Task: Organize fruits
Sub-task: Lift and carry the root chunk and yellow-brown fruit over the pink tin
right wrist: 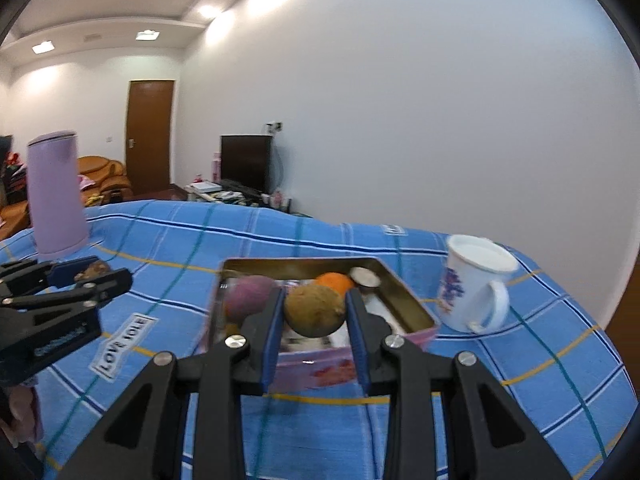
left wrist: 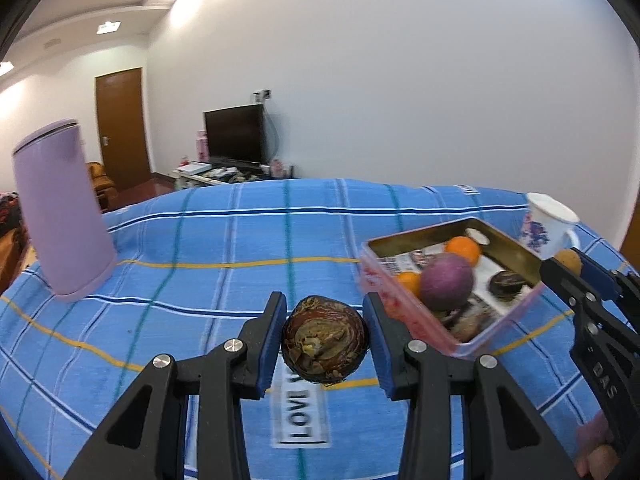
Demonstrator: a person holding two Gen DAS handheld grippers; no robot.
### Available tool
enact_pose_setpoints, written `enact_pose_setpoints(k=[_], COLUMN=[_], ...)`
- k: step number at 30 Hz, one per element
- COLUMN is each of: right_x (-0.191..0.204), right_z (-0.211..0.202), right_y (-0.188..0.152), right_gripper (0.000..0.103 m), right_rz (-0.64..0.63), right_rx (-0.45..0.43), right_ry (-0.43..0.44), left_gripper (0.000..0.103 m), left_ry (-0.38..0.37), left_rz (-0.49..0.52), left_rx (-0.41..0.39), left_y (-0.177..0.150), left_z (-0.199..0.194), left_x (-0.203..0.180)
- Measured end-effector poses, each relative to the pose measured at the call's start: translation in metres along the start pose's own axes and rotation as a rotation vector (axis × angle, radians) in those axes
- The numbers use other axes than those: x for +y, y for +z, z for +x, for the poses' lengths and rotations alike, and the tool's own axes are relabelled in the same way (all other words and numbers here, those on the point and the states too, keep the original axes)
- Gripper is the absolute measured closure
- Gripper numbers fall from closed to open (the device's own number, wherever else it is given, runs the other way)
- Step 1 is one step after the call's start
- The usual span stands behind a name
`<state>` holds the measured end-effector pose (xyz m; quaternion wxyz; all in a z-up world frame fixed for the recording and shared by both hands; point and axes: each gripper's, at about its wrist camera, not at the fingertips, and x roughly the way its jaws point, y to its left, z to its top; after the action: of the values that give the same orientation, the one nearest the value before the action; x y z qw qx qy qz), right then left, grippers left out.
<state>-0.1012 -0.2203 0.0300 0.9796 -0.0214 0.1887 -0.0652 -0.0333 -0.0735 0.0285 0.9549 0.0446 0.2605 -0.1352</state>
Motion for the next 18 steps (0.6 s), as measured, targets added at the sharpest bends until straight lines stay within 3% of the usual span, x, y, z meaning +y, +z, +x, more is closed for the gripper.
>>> enact_pose_setpoints(k=[7,18], right_x=[-0.043,-0.087], right_z=[0.005,0.02], right_y=[-0.001,0.007], right_gripper=[0.069,0.069], right_rz=[0.092,0.152], right_rx=[0.031,0.098], right_ry=[-0.061,-0.068], left_gripper=[0.061,0.061], left_ry=[-0.087,-0.155], left_rz=[0.033,0.084], left_rx=[0.025,0.028], left_y=[0.006,0.024], left_z=[0.009,0.03], left_x=[-0.035,-0.092])
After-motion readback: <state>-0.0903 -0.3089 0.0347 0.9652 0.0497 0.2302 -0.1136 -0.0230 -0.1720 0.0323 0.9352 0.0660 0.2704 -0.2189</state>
